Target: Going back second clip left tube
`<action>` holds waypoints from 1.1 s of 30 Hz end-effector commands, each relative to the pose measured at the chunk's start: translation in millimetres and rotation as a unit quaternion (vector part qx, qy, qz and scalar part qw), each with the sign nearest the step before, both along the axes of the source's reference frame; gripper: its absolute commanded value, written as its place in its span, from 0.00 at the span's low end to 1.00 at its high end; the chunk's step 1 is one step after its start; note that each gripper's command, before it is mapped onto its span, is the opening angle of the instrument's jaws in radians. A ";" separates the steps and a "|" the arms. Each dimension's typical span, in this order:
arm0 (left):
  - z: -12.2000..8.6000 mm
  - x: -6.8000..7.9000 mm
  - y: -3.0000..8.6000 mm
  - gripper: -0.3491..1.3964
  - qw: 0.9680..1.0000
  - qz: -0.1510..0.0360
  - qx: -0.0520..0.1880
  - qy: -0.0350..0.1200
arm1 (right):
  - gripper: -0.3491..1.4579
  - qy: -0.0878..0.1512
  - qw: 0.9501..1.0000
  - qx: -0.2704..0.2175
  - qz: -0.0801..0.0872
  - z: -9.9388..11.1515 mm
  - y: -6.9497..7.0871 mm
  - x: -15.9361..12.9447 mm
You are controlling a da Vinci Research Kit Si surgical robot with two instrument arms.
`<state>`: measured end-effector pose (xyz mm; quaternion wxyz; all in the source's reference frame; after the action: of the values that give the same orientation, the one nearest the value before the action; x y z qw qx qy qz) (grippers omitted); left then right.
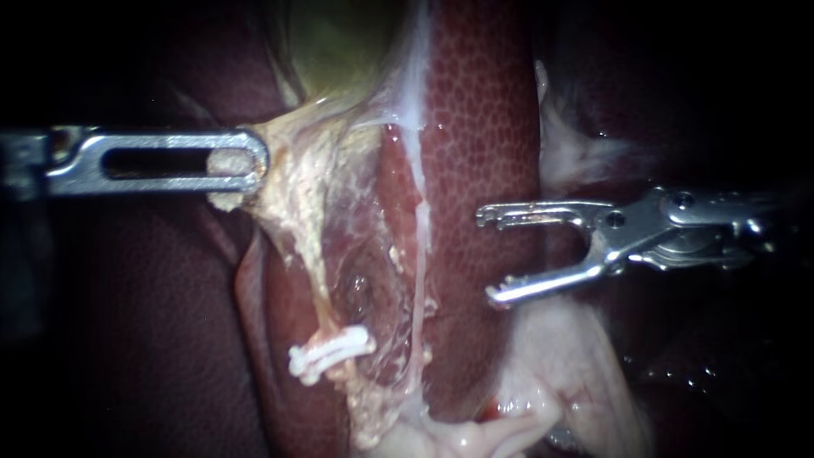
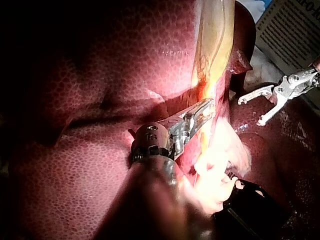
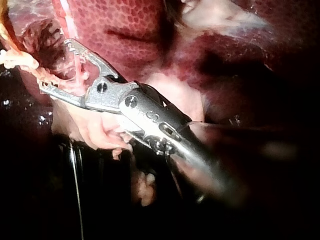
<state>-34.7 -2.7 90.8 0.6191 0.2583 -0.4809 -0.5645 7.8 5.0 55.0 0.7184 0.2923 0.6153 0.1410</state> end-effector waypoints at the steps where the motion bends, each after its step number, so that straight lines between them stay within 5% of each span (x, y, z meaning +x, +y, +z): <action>1: 0.2 -0.1 -0.1 0.00 1.000 -0.001 -0.001 0.001 | 0.52 0.000 1.000 -0.003 -0.001 -0.2 -0.1 -0.1; 12: 3.8 -1.9 -0.6 0.01 1.000 0.000 -0.007 0.005 | 0.52 0.001 1.000 -0.003 -0.001 -0.4 -0.3 0.0; 23: 8.5 -5.8 -1.4 0.01 1.000 0.021 -0.003 0.016 | 0.52 0.001 1.000 -0.003 0.000 -0.7 -0.4 0.1; 33: 9.4 -7.3 -1.3 0.01 1.000 0.024 0.000 0.015 | 0.52 0.002 1.000 -0.003 0.001 -1.3 -0.5 0.5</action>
<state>-42.0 -3.9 100.2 0.6393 0.2618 -0.4656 -0.5531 8.4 4.5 53.7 0.7180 0.2897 0.6174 0.1390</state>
